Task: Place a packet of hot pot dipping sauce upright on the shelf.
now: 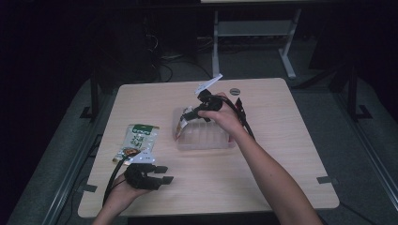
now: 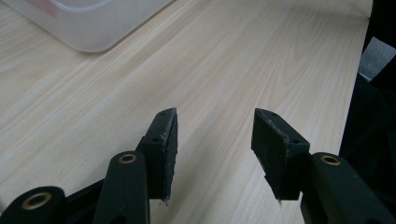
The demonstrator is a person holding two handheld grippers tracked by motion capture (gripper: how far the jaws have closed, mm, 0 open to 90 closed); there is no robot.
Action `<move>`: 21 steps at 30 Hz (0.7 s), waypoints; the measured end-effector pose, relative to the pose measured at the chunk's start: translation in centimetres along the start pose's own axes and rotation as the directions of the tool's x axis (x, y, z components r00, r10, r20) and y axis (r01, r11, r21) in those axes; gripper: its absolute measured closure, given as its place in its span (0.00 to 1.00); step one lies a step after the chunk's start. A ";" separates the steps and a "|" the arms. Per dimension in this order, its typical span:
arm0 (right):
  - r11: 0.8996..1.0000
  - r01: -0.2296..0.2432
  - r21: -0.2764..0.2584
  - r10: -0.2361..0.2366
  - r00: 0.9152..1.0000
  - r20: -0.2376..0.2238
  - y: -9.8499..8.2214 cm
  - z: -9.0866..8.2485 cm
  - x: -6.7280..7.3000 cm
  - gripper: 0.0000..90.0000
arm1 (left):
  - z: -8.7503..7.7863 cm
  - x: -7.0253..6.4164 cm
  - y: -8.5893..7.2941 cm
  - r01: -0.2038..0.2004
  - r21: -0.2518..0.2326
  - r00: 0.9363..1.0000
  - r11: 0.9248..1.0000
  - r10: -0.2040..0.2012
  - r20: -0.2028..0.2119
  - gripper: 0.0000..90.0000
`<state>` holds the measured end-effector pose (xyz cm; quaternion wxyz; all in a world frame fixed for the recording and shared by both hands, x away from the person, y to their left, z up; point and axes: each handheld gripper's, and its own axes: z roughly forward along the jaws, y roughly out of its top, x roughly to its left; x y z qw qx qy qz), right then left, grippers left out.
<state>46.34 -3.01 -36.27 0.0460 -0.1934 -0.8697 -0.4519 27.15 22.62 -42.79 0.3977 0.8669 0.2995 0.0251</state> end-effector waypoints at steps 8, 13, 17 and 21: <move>1.000 0.012 0.025 -0.013 1.000 0.027 -0.2 1.5 0.3 0.95 | 0.0 0.0 -0.2 0.006 0.004 1.000 1.000 -0.006 0.003 0.54; 1.000 0.011 -0.025 -0.011 1.000 0.013 -0.1 1.1 0.5 0.85 | -0.1 0.1 -0.2 0.008 0.004 1.000 1.000 -0.008 -0.001 0.53; 0.999 0.013 -0.049 -0.012 1.000 0.024 -0.3 0.0 1.0 0.76 | -0.1 0.1 -0.2 0.019 -0.004 1.000 1.000 -0.019 -0.006 0.51; 0.998 0.016 -0.065 -0.012 0.999 0.050 -0.8 -1.2 1.5 0.67 | -0.3 0.3 -0.3 0.014 -0.003 1.000 1.000 -0.014 -0.011 0.48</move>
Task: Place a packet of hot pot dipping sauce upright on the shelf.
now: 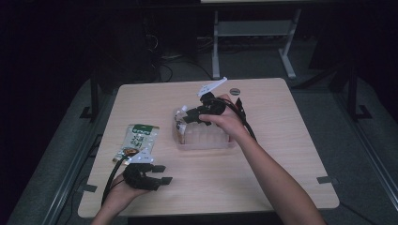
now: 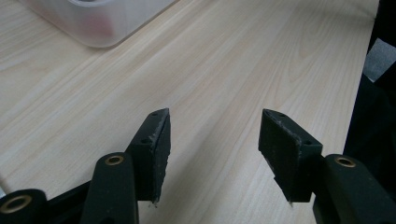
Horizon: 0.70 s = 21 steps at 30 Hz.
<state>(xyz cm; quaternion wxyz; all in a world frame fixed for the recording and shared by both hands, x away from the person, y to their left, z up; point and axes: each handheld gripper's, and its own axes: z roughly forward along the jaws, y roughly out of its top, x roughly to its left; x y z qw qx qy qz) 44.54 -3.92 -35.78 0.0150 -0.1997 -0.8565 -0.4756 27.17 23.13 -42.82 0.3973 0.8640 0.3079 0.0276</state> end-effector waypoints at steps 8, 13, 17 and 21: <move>1.000 0.006 -0.022 -0.005 0.998 0.055 -1.3 -2.3 1.0 0.59 | 0.0 0.4 0.2 0.002 -0.008 1.000 1.000 -0.002 -0.001 0.41; 1.000 0.025 -0.009 -0.024 0.994 0.104 -2.5 -3.6 2.0 0.56 | 0.0 0.6 0.4 -0.005 -0.007 1.000 1.000 0.005 -0.001 0.40; 1.000 0.028 -0.007 -0.027 0.993 0.112 -3.7 -4.2 2.8 0.55 | 0.0 0.8 0.5 -0.013 -0.008 1.000 1.000 0.013 -0.005 0.40; 1.000 0.014 0.016 -0.016 0.992 0.123 -5.1 -4.5 3.7 0.53 | 0.1 1.0 0.6 -0.013 -0.004 1.000 1.000 0.013 -0.010 0.40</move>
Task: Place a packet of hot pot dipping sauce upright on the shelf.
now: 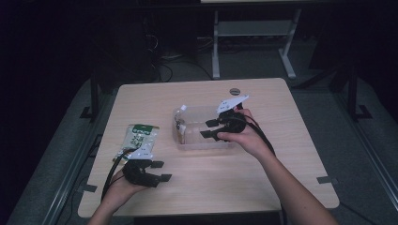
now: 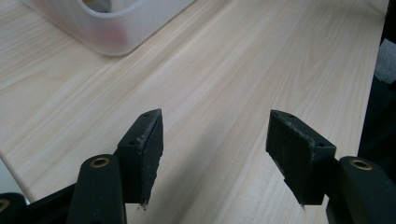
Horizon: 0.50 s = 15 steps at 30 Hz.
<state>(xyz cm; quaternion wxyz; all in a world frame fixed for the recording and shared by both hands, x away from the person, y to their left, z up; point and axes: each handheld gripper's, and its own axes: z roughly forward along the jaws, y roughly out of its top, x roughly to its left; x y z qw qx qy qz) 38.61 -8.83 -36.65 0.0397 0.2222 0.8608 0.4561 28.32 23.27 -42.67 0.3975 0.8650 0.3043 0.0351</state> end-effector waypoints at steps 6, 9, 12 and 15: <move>1.000 -0.004 0.026 0.003 1.000 0.014 -2.0 -0.2 0.9 0.49 | 0.0 0.1 0.0 -0.002 0.009 1.000 1.000 0.002 -0.004 0.40; 0.999 -0.014 0.031 0.013 1.000 0.015 -3.1 -0.6 1.5 0.48 | 0.0 0.1 -0.1 -0.005 0.012 1.000 1.000 0.005 -0.008 0.40; 0.999 -0.018 0.051 0.017 1.000 0.010 -4.6 -0.9 2.1 0.45 | 0.1 0.1 -0.2 -0.012 0.016 1.000 1.000 0.012 -0.011 0.40; 0.997 -0.017 0.075 0.015 1.000 0.023 -6.1 -1.3 2.8 0.41 | 0.2 0.1 -0.2 -0.007 0.021 1.000 1.000 0.007 -0.013 0.40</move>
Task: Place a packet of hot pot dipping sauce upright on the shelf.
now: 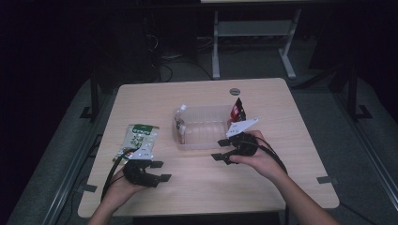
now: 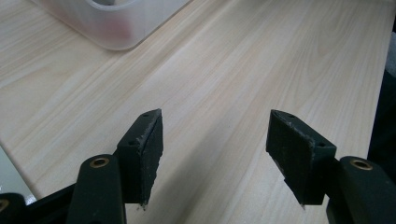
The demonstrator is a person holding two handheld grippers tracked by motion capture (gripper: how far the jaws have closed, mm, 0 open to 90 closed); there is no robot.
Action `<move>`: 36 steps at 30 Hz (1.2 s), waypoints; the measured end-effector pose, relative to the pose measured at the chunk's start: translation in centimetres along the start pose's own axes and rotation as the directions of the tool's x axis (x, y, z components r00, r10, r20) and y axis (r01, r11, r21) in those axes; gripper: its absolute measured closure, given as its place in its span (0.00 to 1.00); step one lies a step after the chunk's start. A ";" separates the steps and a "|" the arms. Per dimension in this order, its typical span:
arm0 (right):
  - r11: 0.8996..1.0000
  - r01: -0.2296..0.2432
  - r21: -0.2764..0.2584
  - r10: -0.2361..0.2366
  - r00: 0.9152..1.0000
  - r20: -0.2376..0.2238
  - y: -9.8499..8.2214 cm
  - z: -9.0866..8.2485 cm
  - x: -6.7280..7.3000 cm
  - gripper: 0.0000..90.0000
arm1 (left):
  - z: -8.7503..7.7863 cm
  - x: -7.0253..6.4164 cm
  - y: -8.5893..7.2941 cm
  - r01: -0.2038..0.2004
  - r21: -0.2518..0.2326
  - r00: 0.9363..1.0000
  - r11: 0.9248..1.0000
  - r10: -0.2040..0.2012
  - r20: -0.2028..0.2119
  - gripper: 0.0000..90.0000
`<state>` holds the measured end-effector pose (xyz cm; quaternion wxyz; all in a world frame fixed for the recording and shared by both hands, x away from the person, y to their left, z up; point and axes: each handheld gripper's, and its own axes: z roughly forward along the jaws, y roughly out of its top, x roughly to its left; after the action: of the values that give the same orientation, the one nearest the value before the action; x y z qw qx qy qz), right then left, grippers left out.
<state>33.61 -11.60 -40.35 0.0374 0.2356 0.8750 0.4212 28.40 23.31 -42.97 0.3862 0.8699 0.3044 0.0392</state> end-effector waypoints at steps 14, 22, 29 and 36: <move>0.999 -0.017 0.043 0.016 1.000 0.002 -4.9 -1.1 1.5 0.29 | -0.9 0.6 -0.2 0.027 -0.005 0.999 1.000 -0.028 -0.044 0.53; 0.997 -0.037 0.067 0.038 0.999 -0.002 -7.0 -2.1 2.1 0.27 | -2.5 2.5 0.0 0.073 0.008 0.992 0.997 -0.071 -0.108 0.79; 0.997 -0.044 0.062 0.044 0.999 0.005 -7.4 -2.5 2.0 0.26 | -3.8 6.0 0.2 0.144 0.011 0.959 0.990 -0.136 -0.250 0.99; 0.996 -0.049 0.070 0.048 0.999 0.002 -7.6 -2.5 2.0 0.26 | -5.4 9.9 -0.7 0.240 -0.017 0.889 0.971 -0.227 -0.397 0.97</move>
<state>28.26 -16.53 -44.19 0.0191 0.2580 0.8834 0.3908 34.43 32.71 -41.29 0.3042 0.8072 0.4789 0.1627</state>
